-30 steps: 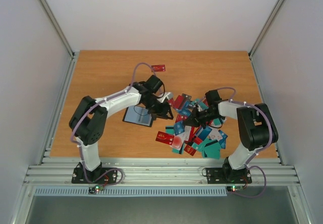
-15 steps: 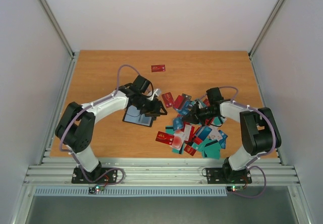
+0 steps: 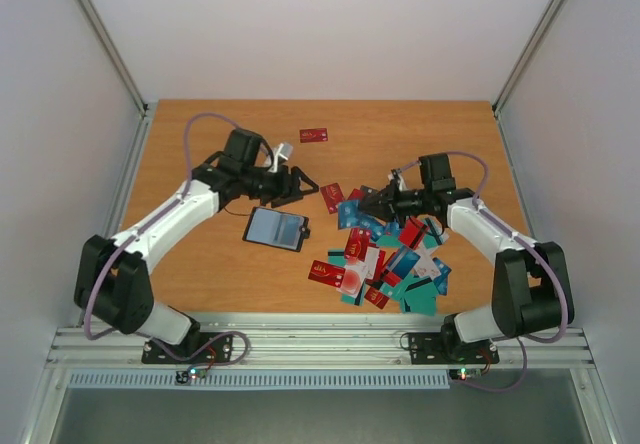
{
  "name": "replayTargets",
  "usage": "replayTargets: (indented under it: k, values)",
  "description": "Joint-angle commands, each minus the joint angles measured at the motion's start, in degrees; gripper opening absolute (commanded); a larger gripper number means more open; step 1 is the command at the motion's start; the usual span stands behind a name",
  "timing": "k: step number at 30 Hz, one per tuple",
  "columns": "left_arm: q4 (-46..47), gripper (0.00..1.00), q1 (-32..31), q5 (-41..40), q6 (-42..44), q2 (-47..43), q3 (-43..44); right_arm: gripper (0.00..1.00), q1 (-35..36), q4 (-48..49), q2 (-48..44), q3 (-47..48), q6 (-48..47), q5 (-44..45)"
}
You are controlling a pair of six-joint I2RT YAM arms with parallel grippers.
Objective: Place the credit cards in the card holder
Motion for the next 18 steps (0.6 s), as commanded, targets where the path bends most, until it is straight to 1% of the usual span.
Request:
replayTargets:
  k: [1,10,18]
  values:
    - [8.93,0.63,2.75,6.43,-4.22,-4.13,-2.06,0.01,1.48,4.24,-2.17,4.08,6.58,-2.27]
    - [25.61,0.61,5.63,11.43,-15.70,-10.03,-8.59,0.01,5.34,8.79,-2.33,11.39,12.99,-1.77]
    - [38.22,0.55,6.09,13.69,-22.10,-12.96,-10.92,0.01,8.54,10.41,-1.22,17.21,15.19,-0.34]
